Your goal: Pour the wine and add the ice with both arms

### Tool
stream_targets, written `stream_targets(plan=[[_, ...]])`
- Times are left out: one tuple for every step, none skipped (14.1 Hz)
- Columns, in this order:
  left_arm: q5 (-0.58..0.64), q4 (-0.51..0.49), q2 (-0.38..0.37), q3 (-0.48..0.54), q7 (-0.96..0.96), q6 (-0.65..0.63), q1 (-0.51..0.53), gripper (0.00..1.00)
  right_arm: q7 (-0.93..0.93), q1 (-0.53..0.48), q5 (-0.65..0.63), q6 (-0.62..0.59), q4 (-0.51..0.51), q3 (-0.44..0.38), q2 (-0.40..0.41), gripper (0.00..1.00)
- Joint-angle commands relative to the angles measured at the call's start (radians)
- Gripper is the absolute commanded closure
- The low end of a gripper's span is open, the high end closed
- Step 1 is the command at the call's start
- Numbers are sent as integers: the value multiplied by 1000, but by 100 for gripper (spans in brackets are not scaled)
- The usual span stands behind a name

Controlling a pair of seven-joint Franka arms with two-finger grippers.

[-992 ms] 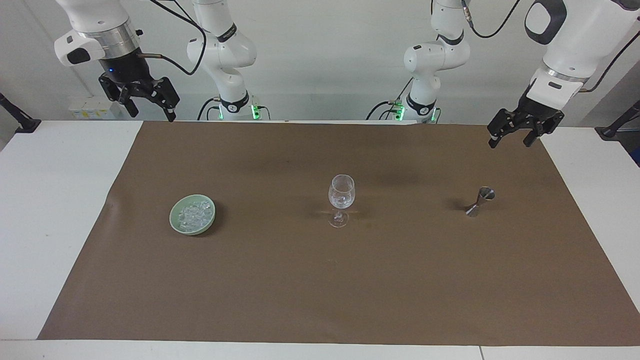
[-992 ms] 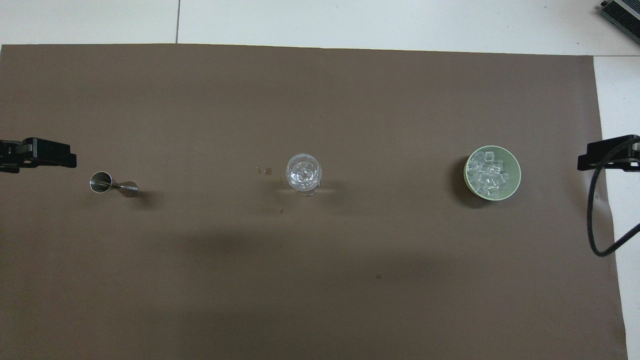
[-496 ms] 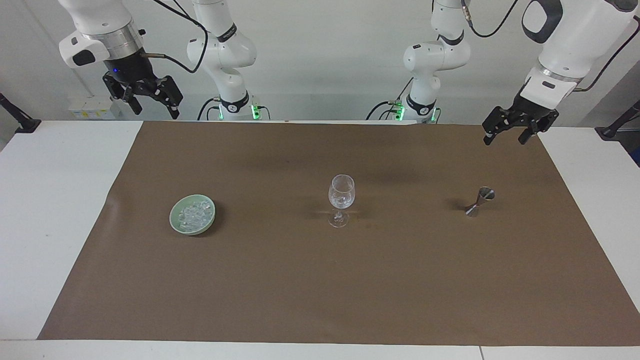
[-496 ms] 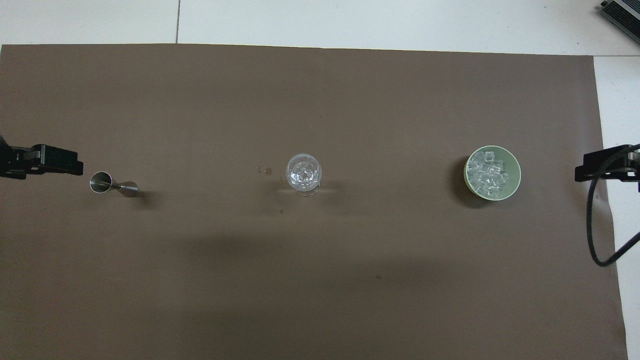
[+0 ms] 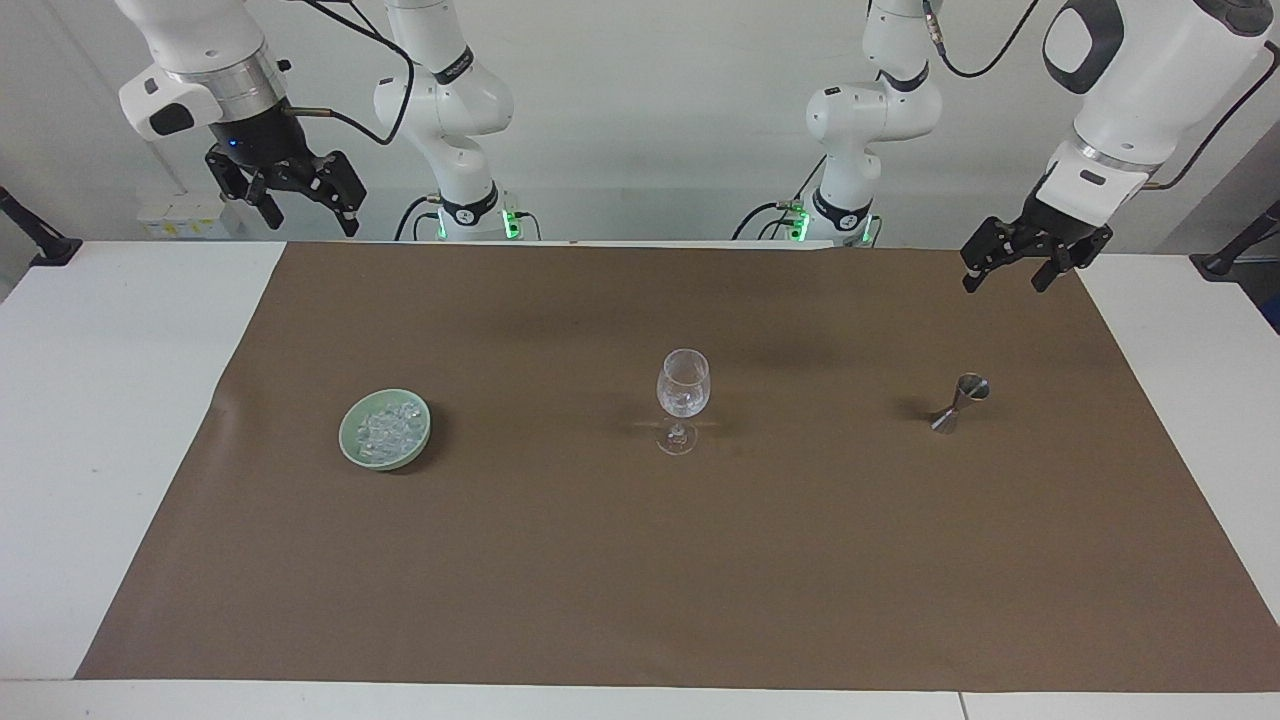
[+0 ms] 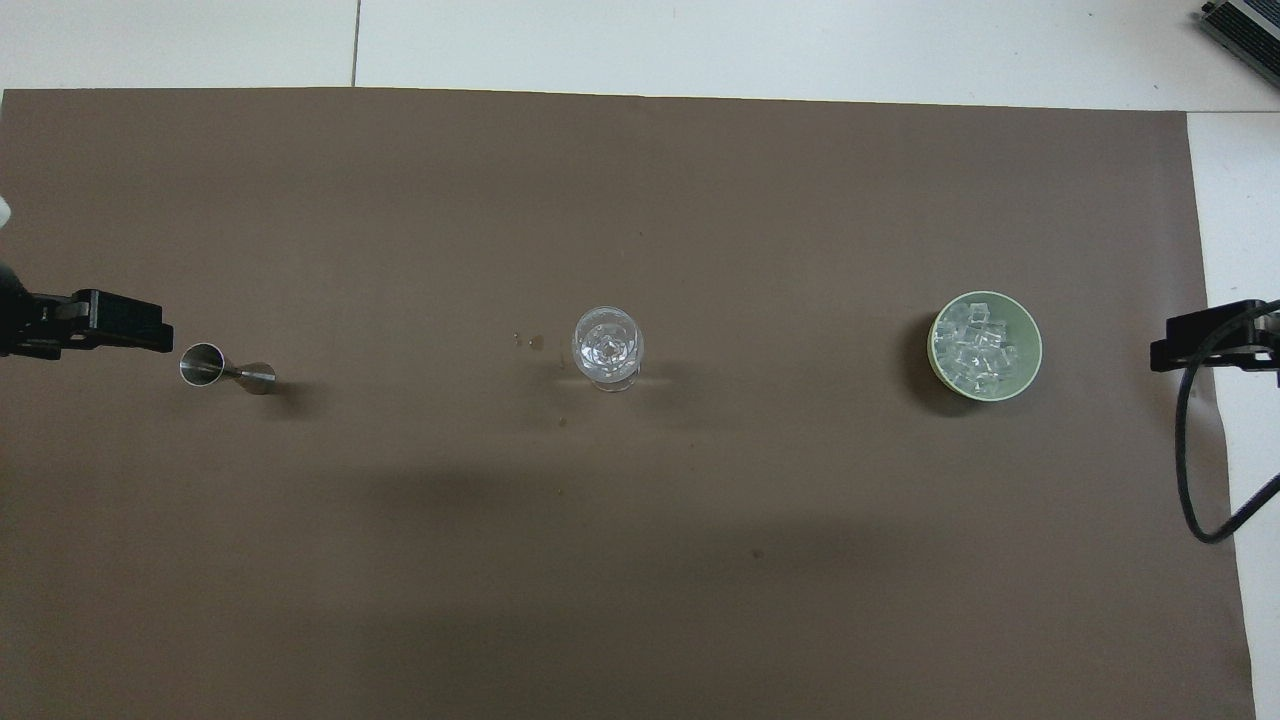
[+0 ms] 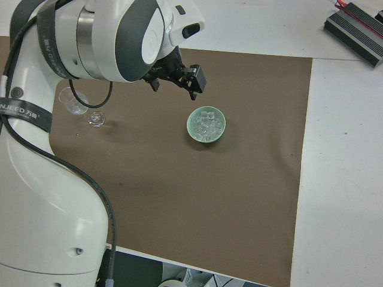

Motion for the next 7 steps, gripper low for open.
stream_targets(plan=[[29,13,8,26,11,-20,-30,0,-24,2,-16,25,-46,-6,-31,0],[30,16,8,27,11,-20,-36,0,-27,2,-16,25,-51,-12,-33,0],[49,24,9,30,17,-20,-53,0,-26,2,-16,26,-53,-12,-36,0],[79,27,9,33,36,-20,-56,0,-26,2,-16,33,-57,-12,-37,0],[80,27,9,33,54,-18,-59,0,-26,2,-16,46,-65,-12,-39,0],[80,27,9,35,66,-18,-59,0,-23,2,-16,48,-66,-12,-39,0],[80,27,9,35,72,-18,-59,0,-23,2,-16,51,-66,-12,-39,0]])
